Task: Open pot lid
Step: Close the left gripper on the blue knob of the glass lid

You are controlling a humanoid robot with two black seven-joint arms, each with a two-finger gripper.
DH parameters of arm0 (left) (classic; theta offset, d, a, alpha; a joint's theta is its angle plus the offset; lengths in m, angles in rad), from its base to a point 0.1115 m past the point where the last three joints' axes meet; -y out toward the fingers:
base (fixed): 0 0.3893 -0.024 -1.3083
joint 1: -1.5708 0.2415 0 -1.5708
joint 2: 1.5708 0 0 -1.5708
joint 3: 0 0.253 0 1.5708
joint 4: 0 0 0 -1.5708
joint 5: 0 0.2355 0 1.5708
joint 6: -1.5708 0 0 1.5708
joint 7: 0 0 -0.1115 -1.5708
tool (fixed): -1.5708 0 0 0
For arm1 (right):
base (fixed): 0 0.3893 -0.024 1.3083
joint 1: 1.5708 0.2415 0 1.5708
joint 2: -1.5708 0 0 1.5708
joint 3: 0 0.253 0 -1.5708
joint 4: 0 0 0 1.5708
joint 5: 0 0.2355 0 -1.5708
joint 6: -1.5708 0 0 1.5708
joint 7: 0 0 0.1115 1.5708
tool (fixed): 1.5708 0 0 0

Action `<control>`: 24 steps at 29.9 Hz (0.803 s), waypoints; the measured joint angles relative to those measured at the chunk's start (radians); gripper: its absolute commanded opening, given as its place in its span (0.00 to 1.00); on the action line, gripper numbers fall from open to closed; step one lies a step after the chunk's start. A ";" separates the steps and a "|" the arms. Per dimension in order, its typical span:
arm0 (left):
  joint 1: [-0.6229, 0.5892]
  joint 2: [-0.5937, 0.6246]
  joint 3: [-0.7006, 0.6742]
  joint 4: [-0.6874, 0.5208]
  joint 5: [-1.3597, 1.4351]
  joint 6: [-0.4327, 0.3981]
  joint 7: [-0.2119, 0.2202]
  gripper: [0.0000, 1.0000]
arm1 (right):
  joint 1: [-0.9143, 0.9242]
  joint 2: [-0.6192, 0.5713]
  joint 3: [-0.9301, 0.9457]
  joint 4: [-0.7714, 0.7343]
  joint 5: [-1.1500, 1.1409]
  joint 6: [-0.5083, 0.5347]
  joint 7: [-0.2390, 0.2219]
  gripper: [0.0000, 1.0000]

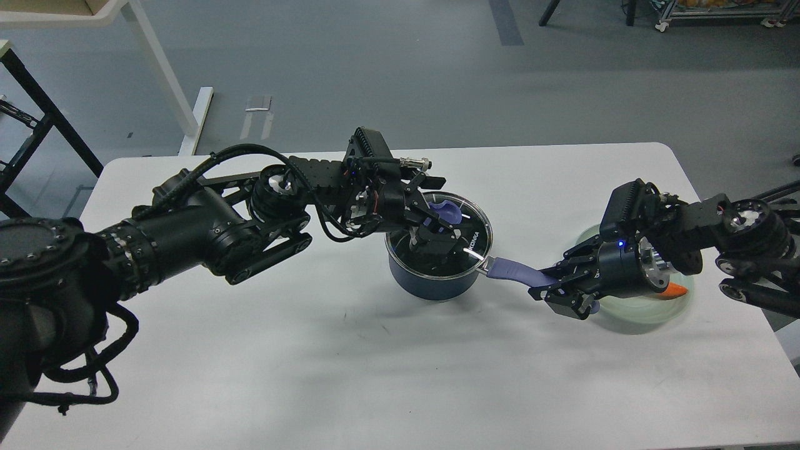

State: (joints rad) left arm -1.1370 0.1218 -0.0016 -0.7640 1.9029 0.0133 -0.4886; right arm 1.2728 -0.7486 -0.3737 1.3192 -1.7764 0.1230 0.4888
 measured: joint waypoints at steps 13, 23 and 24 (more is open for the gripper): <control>0.024 0.000 0.003 0.003 -0.002 0.003 0.000 0.94 | -0.004 0.000 0.001 0.002 0.002 -0.007 0.000 0.32; 0.049 0.001 0.008 0.002 -0.002 0.017 0.000 0.53 | -0.013 -0.001 0.001 0.000 0.002 -0.006 0.000 0.32; 0.049 0.001 0.008 0.002 -0.002 0.022 0.000 0.50 | -0.013 -0.001 0.001 0.000 0.002 -0.006 0.000 0.32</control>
State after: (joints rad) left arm -1.0883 0.1229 0.0059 -0.7616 1.9007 0.0348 -0.4884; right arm 1.2597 -0.7493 -0.3726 1.3195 -1.7746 0.1167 0.4891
